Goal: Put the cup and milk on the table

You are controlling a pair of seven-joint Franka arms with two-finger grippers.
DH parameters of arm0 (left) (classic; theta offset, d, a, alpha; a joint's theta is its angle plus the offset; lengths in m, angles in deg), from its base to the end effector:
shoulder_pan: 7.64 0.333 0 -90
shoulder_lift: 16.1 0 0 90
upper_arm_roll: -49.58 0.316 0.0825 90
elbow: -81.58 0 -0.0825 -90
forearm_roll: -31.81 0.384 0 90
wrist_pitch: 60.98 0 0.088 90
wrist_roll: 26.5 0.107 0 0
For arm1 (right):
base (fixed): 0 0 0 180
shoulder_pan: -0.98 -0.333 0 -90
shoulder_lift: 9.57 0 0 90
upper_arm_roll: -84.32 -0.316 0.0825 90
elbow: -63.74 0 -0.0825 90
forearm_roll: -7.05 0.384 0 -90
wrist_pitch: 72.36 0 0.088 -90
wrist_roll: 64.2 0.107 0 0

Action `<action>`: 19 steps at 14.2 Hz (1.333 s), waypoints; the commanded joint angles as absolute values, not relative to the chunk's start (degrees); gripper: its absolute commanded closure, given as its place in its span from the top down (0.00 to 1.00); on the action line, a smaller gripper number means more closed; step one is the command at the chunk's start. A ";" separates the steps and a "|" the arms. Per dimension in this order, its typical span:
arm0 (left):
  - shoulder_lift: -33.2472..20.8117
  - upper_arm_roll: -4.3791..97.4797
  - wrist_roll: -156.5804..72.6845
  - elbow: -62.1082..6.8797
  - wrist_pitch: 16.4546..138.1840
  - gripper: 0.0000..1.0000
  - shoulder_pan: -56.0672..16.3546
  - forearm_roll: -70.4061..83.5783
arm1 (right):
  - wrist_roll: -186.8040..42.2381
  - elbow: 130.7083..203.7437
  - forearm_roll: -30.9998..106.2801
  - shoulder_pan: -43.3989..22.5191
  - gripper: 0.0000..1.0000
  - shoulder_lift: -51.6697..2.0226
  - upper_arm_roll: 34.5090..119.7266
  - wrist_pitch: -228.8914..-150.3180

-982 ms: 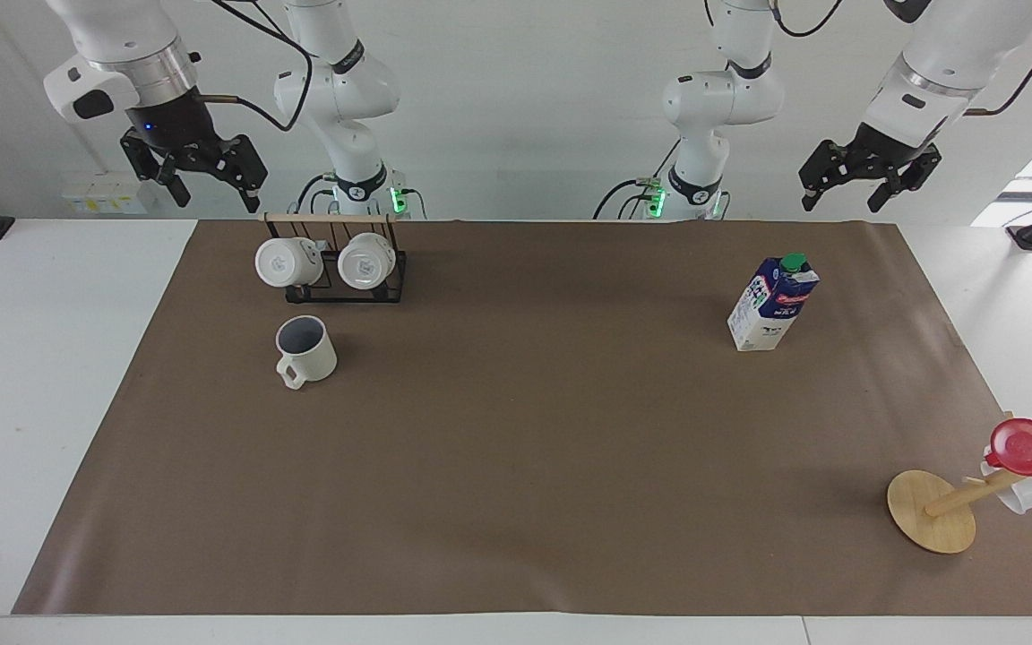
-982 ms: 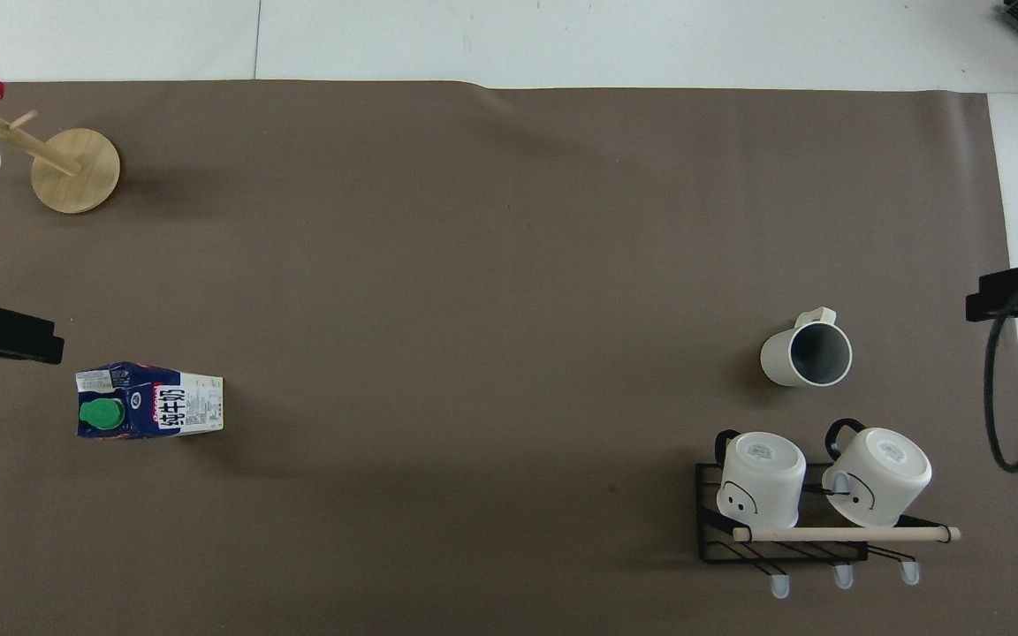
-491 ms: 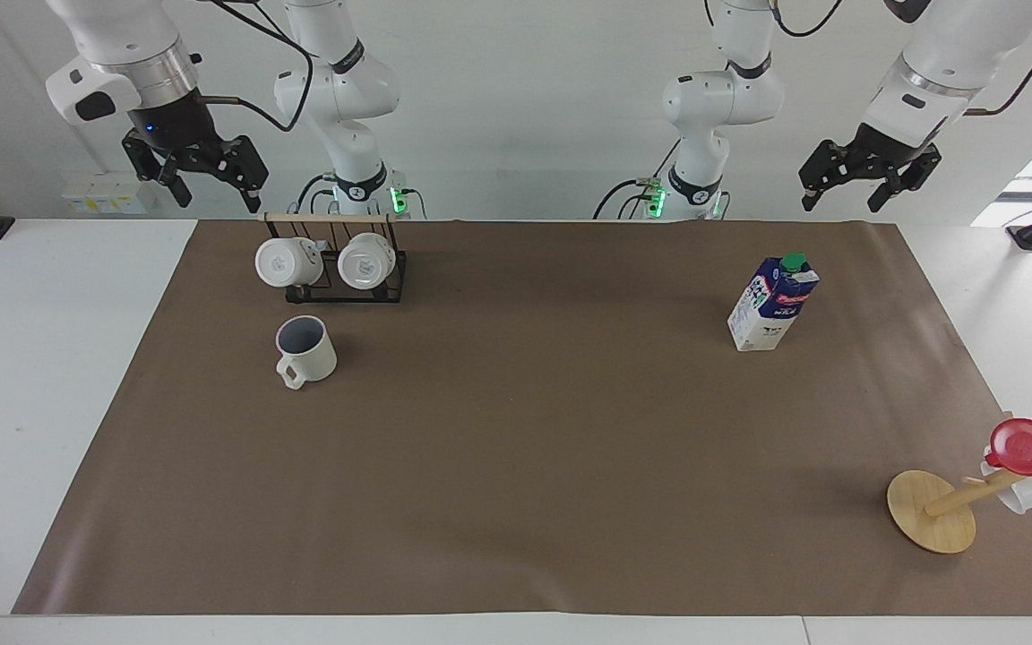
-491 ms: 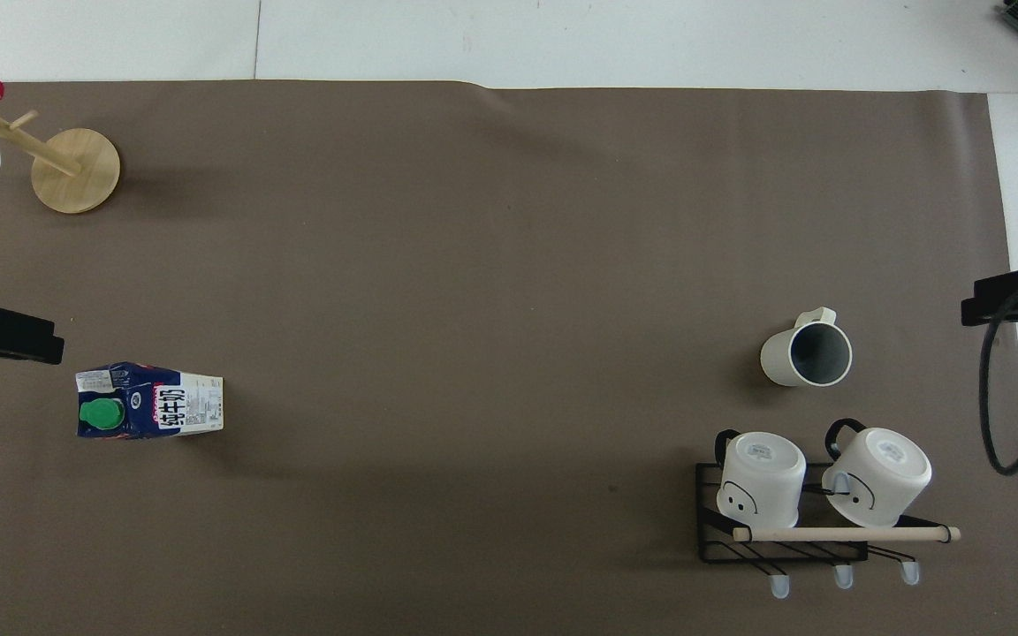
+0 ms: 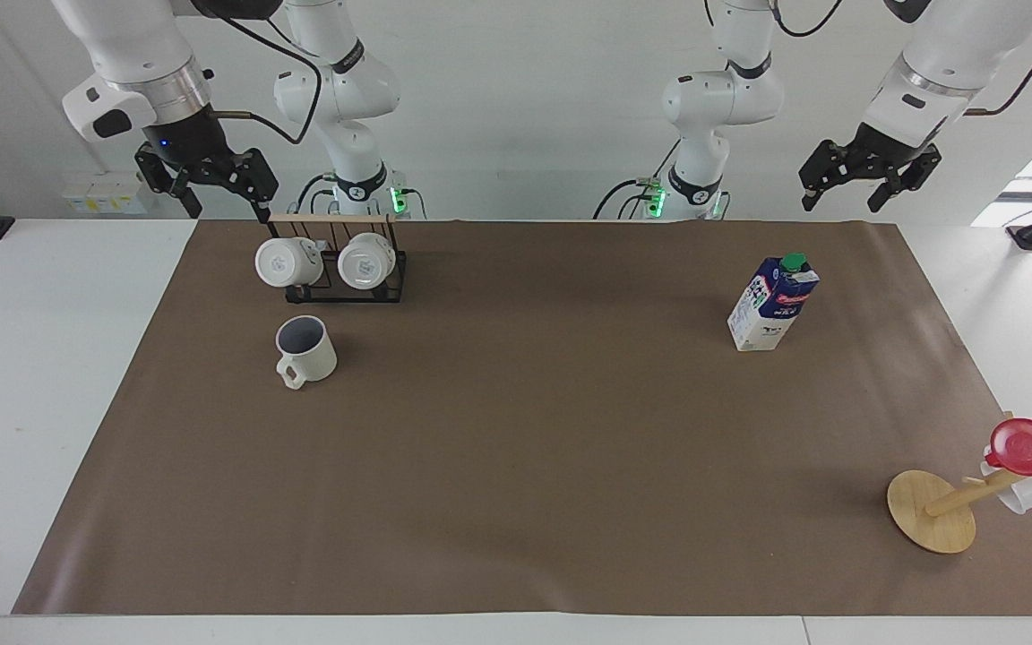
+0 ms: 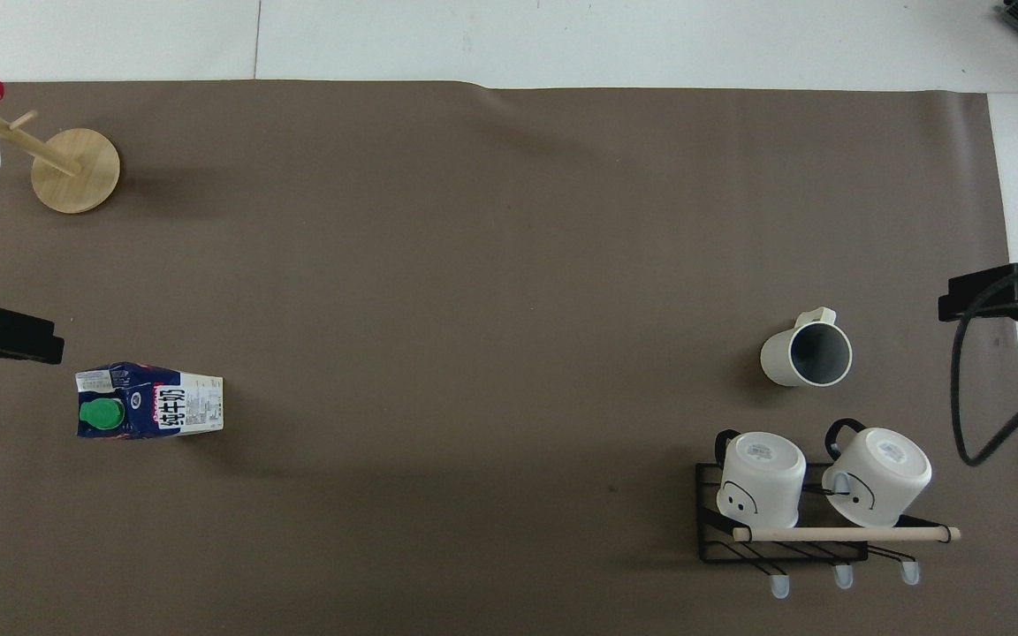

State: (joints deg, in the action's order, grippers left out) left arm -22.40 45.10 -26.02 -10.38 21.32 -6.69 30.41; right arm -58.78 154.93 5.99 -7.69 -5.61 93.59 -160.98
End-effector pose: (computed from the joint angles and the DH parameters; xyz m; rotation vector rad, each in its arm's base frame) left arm 0.5044 -0.0365 0.6553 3.1240 -0.1122 -0.0928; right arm 0.5308 -0.0109 0.6496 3.1306 -0.1653 0.0371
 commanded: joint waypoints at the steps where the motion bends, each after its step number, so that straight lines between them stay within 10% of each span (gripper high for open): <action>1: -22.52 44.83 -26.42 -9.56 20.15 1.00 -6.32 30.93 | -58.75 159.62 6.52 -7.54 1.00 -3.15 93.37 -165.78; 19: -22.52 44.92 -26.42 -9.56 20.15 1.00 -6.32 30.93 | -58.66 181.76 6.44 -11.85 1.00 -12.73 93.28 -193.63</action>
